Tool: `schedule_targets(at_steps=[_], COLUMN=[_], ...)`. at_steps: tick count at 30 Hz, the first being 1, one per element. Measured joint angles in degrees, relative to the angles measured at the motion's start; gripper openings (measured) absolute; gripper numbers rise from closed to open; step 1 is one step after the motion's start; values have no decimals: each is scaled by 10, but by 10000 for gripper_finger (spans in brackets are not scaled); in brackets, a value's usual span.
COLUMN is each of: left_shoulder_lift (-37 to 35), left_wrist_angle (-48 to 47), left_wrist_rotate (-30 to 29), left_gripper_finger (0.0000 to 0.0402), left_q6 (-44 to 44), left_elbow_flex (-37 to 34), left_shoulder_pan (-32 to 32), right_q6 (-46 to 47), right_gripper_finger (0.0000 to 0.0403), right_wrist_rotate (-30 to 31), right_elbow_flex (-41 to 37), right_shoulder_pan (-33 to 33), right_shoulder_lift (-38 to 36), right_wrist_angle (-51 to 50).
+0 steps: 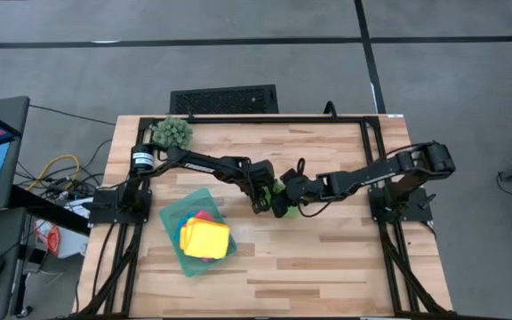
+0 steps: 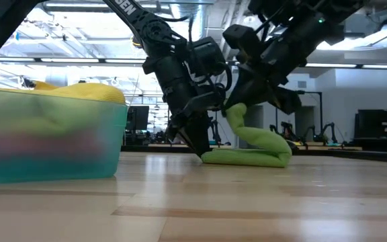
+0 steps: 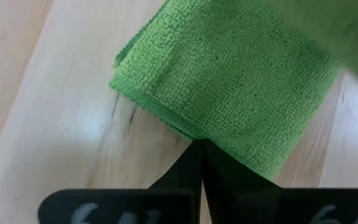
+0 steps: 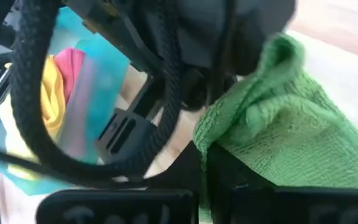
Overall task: Fold microfiber towels
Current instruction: Fold the green microfiber towel
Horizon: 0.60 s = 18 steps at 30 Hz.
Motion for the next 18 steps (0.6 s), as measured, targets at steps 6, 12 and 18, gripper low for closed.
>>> schedule_targets(at_steps=[6, 12, 18], left_shoulder_lift=[0, 1, 1], left_wrist_angle=[0, 4, 4], left_wrist_rotate=[2, 3, 4], left_gripper_finger=[0, 0, 0], left_q6=[-4, -8, -8], left_elbow_flex=[0, 0, 0], left_shoulder_pan=[0, 0, 0], right_q6=[-3, 8, -3], right_gripper_finger=[37, 90, 158], right_wrist_rotate=[0, 1, 8], right_elbow_flex=[6, 6, 6], right_shoulder_pan=[-7, -8, -15], right_shoulder_lift=[21, 25, -6], right_wrist_angle=[-1, -2, -9])
